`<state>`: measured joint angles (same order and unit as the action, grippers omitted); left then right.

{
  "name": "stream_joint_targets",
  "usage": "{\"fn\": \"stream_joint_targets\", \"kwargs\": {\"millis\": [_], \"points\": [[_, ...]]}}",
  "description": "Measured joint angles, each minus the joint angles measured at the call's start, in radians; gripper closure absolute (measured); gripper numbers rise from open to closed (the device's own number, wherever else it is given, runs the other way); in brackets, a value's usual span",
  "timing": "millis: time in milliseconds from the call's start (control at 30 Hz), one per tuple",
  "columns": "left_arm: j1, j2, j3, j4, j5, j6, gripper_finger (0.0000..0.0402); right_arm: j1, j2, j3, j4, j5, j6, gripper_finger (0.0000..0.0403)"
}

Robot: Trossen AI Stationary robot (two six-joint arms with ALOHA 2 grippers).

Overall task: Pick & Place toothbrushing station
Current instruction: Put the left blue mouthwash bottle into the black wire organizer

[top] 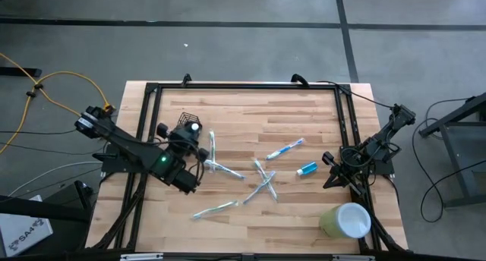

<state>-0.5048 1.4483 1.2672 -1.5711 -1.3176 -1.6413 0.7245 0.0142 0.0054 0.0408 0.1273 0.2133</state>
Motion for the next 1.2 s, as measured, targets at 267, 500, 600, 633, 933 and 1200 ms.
{"fn": "stream_joint_targets", "kwargs": {"millis": [267,500,600,633,933,1200], "points": [[0.029,0.000,-0.098,0.001,-0.002,-0.149,0.0313,0.000,0.000,0.000,0.000,0.000,0.000,0.0401],[0.066,-0.009,-0.184,0.002,0.003,-0.265,0.0313,0.000,0.000,0.000,0.000,0.000,0.000,0.0401],[0.080,-0.019,-0.215,-0.001,0.016,-0.304,0.0313,0.000,0.000,0.000,0.000,0.000,0.000,0.0401],[0.083,-0.026,-0.226,0.002,0.024,-0.317,0.0313,0.000,0.000,0.000,0.000,0.000,0.000,0.0401],[0.048,-0.080,-0.334,0.000,0.048,-0.433,0.0313,0.000,0.000,0.000,0.000,0.000,0.000,0.0401],[0.041,-0.093,-0.371,-0.001,0.051,-0.394,0.0313,0.000,0.000,0.000,0.000,0.000,0.000,0.0401]]}}
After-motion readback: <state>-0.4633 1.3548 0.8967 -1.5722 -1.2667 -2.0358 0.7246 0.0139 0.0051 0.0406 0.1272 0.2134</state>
